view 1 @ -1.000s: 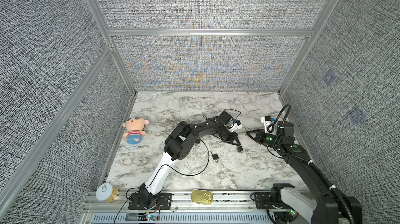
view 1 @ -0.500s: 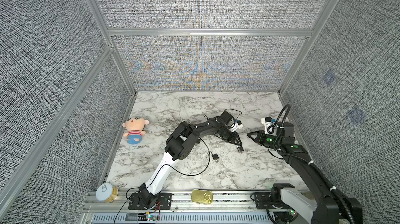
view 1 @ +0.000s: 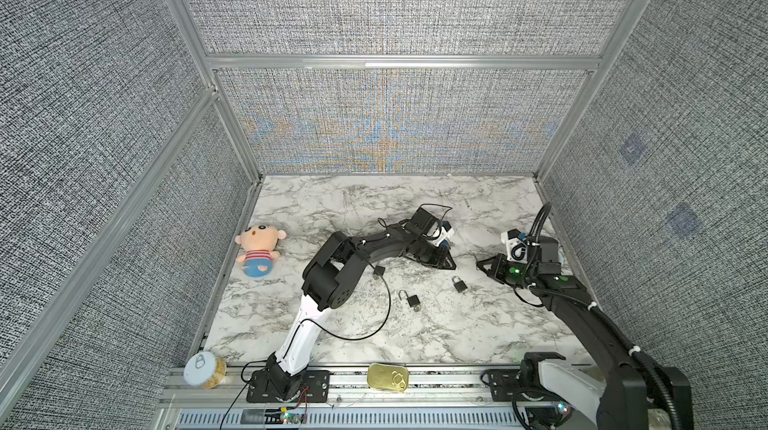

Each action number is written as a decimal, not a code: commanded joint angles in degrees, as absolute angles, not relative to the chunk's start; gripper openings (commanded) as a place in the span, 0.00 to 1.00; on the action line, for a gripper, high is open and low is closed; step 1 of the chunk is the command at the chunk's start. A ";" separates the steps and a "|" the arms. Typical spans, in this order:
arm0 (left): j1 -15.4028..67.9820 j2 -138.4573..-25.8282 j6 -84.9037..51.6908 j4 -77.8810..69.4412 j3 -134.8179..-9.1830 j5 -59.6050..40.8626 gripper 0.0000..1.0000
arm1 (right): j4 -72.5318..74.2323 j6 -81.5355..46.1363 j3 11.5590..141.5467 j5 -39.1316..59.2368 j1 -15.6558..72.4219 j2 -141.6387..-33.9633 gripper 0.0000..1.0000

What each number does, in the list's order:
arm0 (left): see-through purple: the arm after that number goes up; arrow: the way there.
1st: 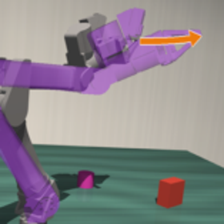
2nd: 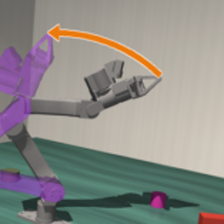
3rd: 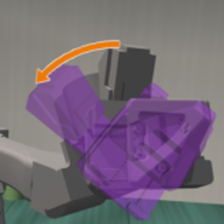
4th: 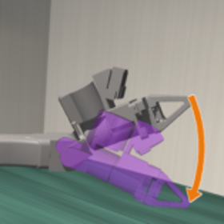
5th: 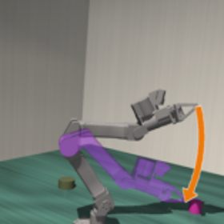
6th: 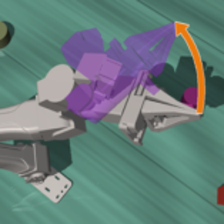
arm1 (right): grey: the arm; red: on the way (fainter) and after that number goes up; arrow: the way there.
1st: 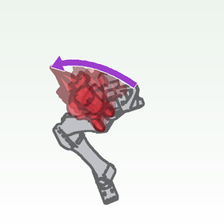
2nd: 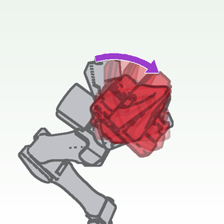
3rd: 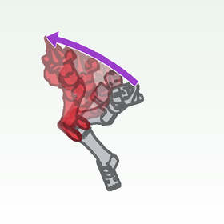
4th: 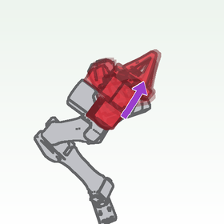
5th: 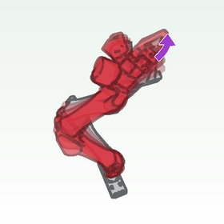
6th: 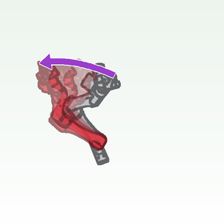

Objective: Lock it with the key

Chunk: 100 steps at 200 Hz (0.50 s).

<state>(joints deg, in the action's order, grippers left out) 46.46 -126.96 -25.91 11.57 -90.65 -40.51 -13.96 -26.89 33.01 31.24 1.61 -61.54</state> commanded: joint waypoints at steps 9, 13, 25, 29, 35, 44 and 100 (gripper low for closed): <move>45.80 -121.82 -28.74 5.36 -87.04 -37.86 0.30 | -14.25 -25.34 32.76 27.61 3.39 -64.45 0.00; 45.73 -121.15 -28.95 5.00 -86.63 -37.65 0.30 | -14.16 -25.29 32.74 27.35 3.74 -65.00 0.00; 45.32 -119.31 -29.65 3.62 -85.17 -37.06 0.30 | -13.90 -25.06 32.87 26.78 4.60 -66.85 0.00; 45.24 -118.64 -29.82 3.28 -84.71 -36.86 0.30 | -13.82 -24.97 32.94 26.59 4.89 -67.50 0.00; 45.01 -117.70 -30.12 2.55 -83.88 -36.42 0.30 | -13.72 -24.92 33.05 26.12 5.38 -68.31 0.00; 44.56 -116.29 -30.49 1.84 -82.90 -35.69 0.30 | -13.43 -24.84 33.17 25.47 6.05 -69.46 0.00; 42.06 -111.04 -31.81 -2.15 -77.28 -34.73 0.30 | -11.42 -24.98 32.78 23.11 7.90 -74.87 0.00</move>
